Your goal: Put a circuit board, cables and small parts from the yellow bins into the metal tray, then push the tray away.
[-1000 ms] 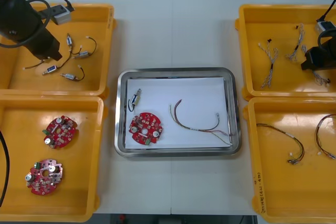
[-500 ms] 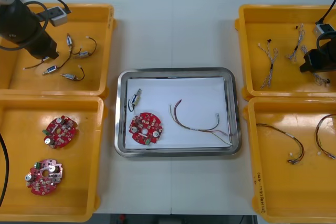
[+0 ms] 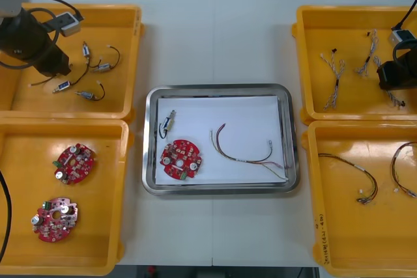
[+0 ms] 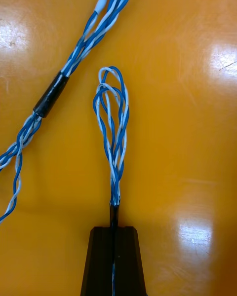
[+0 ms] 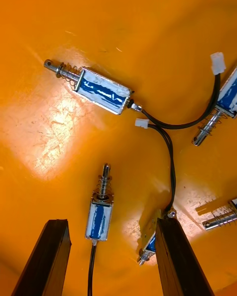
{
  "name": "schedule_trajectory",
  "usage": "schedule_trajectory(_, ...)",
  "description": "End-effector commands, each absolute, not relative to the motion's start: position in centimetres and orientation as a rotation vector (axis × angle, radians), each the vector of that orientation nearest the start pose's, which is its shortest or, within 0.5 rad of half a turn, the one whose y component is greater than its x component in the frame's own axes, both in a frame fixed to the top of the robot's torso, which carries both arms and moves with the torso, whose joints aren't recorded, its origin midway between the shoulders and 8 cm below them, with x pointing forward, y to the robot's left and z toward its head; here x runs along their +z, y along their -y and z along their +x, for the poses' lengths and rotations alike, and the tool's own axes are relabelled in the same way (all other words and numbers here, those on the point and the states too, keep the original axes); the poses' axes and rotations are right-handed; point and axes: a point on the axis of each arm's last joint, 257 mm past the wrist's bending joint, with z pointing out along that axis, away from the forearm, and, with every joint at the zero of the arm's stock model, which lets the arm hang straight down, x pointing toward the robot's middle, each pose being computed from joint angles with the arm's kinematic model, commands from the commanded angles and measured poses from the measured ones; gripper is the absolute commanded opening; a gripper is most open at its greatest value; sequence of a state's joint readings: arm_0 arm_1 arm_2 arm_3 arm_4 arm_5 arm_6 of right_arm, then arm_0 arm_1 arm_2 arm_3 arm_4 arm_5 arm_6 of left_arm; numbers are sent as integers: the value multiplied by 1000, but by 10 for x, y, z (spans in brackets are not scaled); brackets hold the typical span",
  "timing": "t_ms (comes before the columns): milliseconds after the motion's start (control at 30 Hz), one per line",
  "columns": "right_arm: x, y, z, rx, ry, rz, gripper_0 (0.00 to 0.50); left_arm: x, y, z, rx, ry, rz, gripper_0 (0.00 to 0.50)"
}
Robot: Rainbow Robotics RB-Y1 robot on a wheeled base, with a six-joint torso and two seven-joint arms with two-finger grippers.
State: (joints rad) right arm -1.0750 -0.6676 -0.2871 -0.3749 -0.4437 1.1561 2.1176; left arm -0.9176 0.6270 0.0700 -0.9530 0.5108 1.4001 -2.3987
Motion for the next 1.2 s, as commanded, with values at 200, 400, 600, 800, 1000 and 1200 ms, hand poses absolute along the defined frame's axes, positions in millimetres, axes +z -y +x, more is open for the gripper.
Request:
schedule_trajectory(200, -192, 447, 598, -98, -2656, -210, 0, -139, -404, 638, 402, -2328, 953, 500)
schedule_trajectory(400, -153, 441, 589, -115, -2668, -276, 0, -152, -403, 640, 394, -2334, 948, 500)
schedule_trajectory(600, -127, 430, 580, -110, -2678, -323, 0, -158, -406, 641, 406, -2334, 950, 500)
schedule_trajectory(800, -101, 420, 562, -112, -2708, -359, 0, -167, -408, 642, 413, -2339, 950, 500)
schedule_trajectory(1000, -81, 412, 537, -138, -2736, -396, 0, -169, -408, 643, 413, -2339, 943, 500)
schedule_trajectory(1200, -58, 413, 539, -220, -2643, -400, 0, -169, -408, 643, 418, -2339, 946, 45)
